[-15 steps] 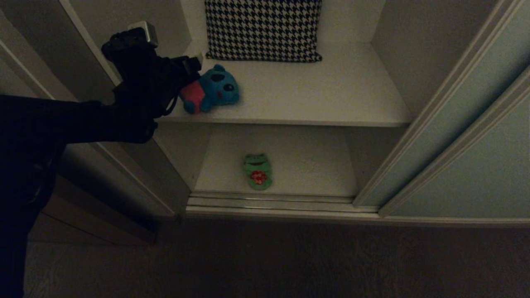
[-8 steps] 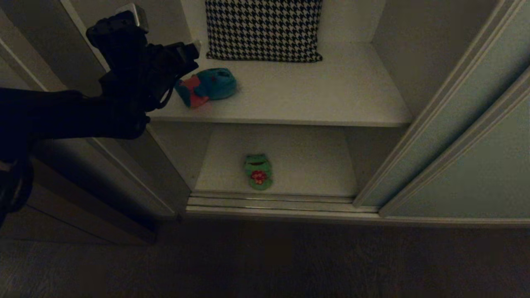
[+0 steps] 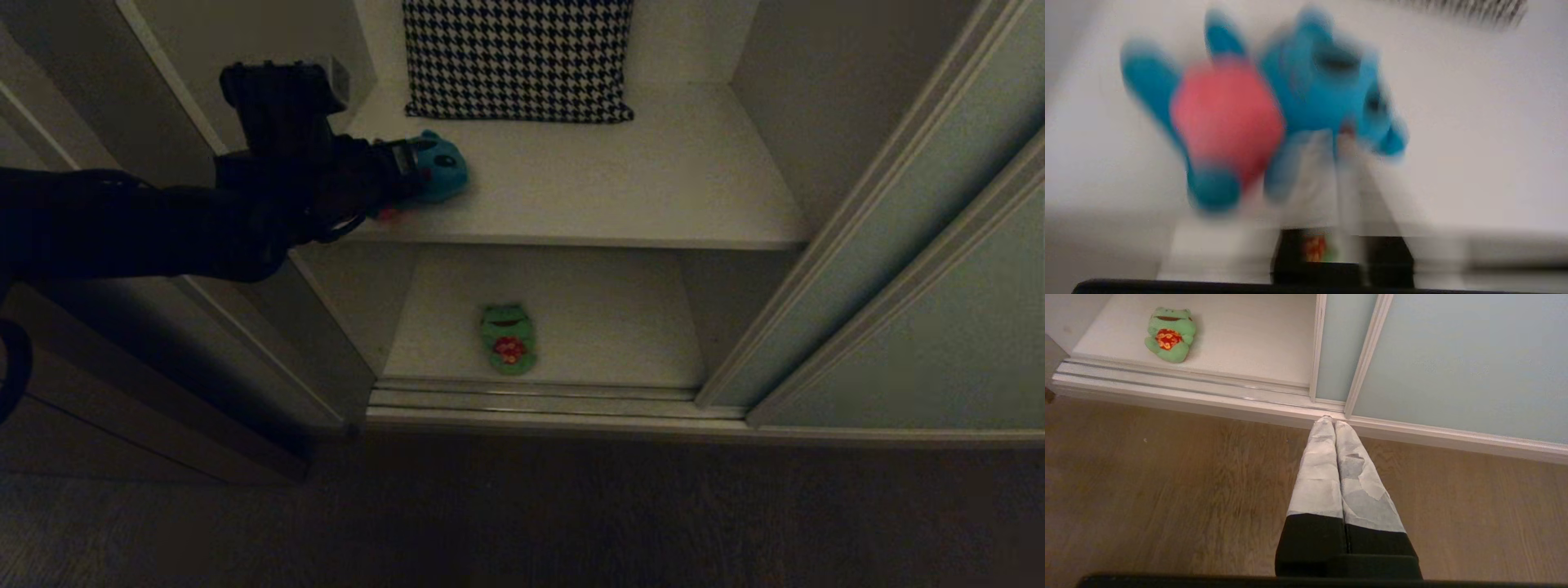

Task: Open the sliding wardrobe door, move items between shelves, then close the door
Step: Place the green doll on the higher shelf

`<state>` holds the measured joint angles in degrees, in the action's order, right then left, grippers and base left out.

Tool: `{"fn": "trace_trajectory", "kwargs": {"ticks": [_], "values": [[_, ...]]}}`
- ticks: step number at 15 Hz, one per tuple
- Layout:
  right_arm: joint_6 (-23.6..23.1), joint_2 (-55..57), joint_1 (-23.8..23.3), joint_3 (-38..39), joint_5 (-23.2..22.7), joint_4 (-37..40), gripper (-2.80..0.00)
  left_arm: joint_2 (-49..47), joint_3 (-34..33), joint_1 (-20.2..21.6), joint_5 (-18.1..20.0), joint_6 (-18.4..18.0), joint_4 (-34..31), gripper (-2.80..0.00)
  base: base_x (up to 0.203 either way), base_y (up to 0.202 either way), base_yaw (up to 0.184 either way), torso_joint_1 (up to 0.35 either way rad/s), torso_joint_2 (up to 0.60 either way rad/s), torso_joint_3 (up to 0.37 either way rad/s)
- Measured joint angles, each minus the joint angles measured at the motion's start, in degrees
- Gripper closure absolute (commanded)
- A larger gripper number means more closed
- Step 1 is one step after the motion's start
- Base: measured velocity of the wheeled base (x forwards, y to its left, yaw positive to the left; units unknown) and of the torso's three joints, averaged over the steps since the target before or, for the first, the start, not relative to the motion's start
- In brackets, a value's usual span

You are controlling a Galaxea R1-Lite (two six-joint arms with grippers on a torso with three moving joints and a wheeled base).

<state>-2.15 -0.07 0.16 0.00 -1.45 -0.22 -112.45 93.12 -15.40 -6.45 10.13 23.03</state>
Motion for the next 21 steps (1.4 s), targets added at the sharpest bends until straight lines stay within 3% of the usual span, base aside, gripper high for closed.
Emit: {"fn": "trace_trajectory", "kwargs": {"ticks": [4,9,13,17,21], "values": [[-0.02,0.00,0.00,0.00,0.00,-0.02,0.00,0.34,0.76,-0.64,2.90,1.58,-8.96,0.00,0.000,0.000,0.000,0.000,0.00,0.000],[-0.01,0.00,0.00,0.00,-0.02,0.00,0.00,-3.96,4.44,-0.38,2.76,1.80,-9.39,0.00,0.000,0.000,0.000,0.000,0.00,0.000],[-0.02,0.00,0.00,0.00,0.00,-0.02,0.00,-9.43,11.19,0.77,2.35,1.73,-9.20,0.00,0.000,0.000,0.000,0.000,0.00,0.000],[-0.02,0.00,0.00,0.00,-0.02,0.00,0.00,-14.94,16.84,2.53,-0.28,1.95,-6.82,0.00,0.000,0.000,0.000,0.000,0.00,0.000],[-0.02,0.00,0.00,0.00,-0.02,0.00,0.00,-18.20,17.57,3.36,-2.43,1.56,4.27,0.00,0.000,0.000,0.000,0.000,0.00,0.000]]}}
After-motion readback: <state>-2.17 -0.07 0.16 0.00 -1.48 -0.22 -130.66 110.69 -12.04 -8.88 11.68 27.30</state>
